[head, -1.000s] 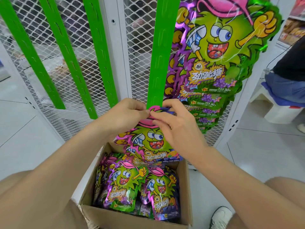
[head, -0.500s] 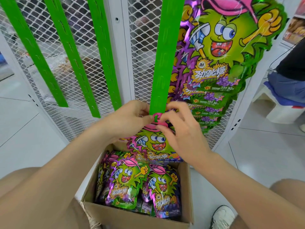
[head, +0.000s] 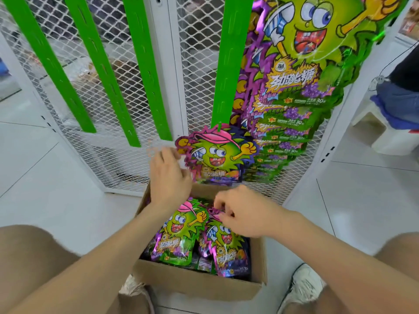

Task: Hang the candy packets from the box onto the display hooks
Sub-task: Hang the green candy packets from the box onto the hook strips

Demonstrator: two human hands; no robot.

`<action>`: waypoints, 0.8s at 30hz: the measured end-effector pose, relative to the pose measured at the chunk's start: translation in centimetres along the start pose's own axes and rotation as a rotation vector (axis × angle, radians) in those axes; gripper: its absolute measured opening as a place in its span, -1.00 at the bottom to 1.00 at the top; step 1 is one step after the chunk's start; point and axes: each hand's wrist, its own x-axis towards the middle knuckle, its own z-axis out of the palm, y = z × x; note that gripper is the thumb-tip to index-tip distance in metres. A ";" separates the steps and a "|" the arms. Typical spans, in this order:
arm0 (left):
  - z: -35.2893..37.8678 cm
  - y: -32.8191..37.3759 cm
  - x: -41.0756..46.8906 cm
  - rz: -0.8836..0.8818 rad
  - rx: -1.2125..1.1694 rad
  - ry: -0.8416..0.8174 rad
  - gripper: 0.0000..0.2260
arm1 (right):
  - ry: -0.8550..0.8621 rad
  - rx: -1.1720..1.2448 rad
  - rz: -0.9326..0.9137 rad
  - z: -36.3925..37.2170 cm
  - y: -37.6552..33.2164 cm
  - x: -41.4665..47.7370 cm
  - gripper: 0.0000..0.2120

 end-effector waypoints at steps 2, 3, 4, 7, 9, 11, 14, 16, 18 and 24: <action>2.6 -3.1 -1.8 -0.230 0.114 -0.320 -0.60 | -0.304 -0.197 0.023 1.4 0.3 -0.2 -0.76; 3.7 -4.5 -2.8 -0.297 0.124 -0.428 -0.57 | -0.392 -0.266 0.036 2.0 0.4 -0.3 -0.74; 4.6 -6.0 -3.7 -0.339 0.126 -0.504 -0.54 | -0.444 -0.313 0.050 2.5 0.5 -0.4 -0.73; 6.9 -8.9 -6.0 -0.423 0.215 -0.722 -0.23 | -0.461 -0.350 0.057 3.6 0.7 -0.3 -0.78; 7.9 -9.8 -7.2 -0.509 0.260 -0.806 0.01 | -0.460 -0.329 0.062 4.0 0.9 0.0 -0.81; 8.7 -10.6 -8.0 -0.572 0.270 -0.801 0.07 | -0.463 -0.307 0.066 4.3 1.0 0.3 -0.81; 9.4 -11.3 -8.2 -0.644 0.288 -0.718 0.19 | -0.483 -0.296 0.078 4.5 1.0 0.2 -0.78; 9.2 -11.3 -7.9 -0.710 0.240 -0.643 0.24 | -0.504 -0.308 0.086 4.4 1.0 0.0 -0.77; 9.0 -11.5 -7.7 -0.733 0.089 -0.598 0.07 | -0.510 -0.316 0.088 4.4 1.1 0.0 -0.75; 7.1 -10.3 -7.0 -0.582 -0.398 -0.653 -0.81 | -0.335 -0.227 0.136 3.8 1.6 0.3 -0.75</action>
